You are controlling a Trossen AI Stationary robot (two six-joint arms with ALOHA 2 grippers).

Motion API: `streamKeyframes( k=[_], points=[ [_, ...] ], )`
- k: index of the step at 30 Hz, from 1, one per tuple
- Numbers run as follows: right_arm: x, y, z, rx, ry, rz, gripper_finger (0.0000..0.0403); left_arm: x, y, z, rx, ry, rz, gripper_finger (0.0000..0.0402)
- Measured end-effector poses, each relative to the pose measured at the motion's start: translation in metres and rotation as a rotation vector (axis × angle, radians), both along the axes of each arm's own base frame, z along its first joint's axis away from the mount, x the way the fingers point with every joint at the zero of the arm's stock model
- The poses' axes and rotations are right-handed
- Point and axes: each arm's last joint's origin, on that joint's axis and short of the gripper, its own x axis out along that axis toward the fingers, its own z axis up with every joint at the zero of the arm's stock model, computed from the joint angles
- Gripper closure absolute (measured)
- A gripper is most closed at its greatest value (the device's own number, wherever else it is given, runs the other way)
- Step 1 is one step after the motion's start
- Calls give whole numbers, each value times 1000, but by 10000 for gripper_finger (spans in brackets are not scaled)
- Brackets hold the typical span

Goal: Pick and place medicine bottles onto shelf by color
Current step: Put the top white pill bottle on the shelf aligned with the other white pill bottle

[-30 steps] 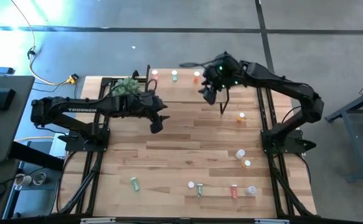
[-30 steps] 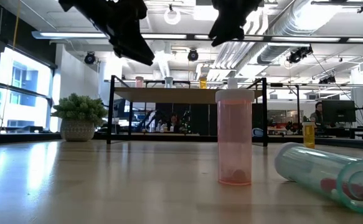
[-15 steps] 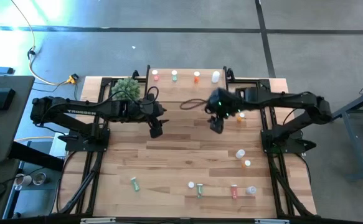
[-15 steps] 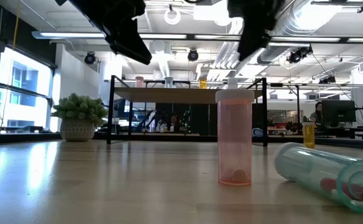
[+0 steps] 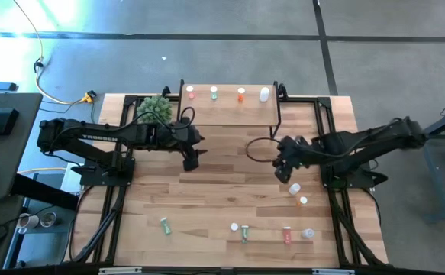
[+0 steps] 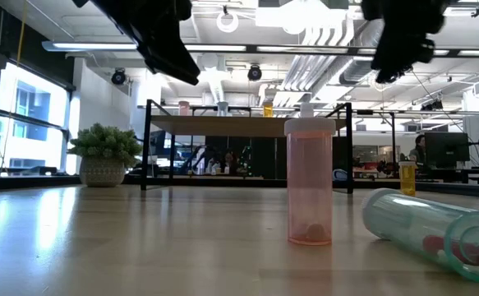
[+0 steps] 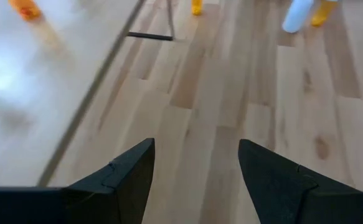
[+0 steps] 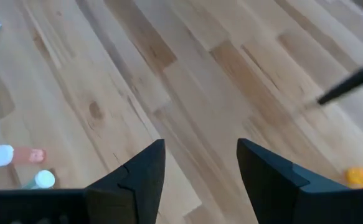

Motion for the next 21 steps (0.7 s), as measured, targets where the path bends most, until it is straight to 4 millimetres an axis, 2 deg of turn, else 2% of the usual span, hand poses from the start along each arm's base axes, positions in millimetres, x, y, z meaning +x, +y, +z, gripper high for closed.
streamKeyframes(
  k=[9, 21],
  points=[
    [-28, 16, -19, 49, 106, -89, 213, 3, -17, 0, -62, -21, -27, 179],
    [-40, 24, -21, 32, 155, -133, 213, 5, -54, 0, -172, -52, -65, 179]
  ],
)
